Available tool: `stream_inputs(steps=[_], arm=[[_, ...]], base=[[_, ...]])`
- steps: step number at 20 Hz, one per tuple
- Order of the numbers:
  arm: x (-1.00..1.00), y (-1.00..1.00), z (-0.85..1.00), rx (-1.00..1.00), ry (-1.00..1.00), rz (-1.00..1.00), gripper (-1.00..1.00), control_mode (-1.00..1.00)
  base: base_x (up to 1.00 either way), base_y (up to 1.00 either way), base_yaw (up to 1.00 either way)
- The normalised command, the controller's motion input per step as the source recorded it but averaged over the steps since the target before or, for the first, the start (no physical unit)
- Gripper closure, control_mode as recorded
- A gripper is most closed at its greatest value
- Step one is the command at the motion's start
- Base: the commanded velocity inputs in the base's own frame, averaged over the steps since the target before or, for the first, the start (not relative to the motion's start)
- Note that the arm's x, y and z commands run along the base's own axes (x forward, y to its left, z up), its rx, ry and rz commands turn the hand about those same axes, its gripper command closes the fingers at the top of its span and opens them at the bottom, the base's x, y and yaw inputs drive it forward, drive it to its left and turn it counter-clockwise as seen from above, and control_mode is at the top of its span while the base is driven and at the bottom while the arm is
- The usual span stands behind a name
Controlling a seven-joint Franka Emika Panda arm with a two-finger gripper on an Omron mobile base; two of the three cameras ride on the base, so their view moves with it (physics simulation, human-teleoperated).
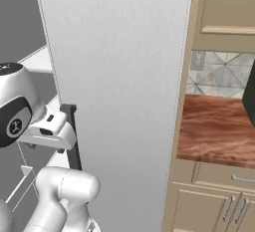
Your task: Take the lemon, kiwi, and sweet potato from the freezer and place them in the bowl on the counter.
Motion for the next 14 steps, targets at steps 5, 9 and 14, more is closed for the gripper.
stream_inputs(steps=[5,9,14], arm=[[0.00,0.00,0.00,0.00,0.00,0.00,-1.00,1.00],[0.00,0.00,0.00,0.00,0.00,0.00,-1.00,1.00],[0.00,0.00,0.00,0.00,0.00,0.00,-1.00,1.00]], base=[[0.37,0.39,0.00],[0.23,0.43,-0.01],[0.17,0.40,0.00]])
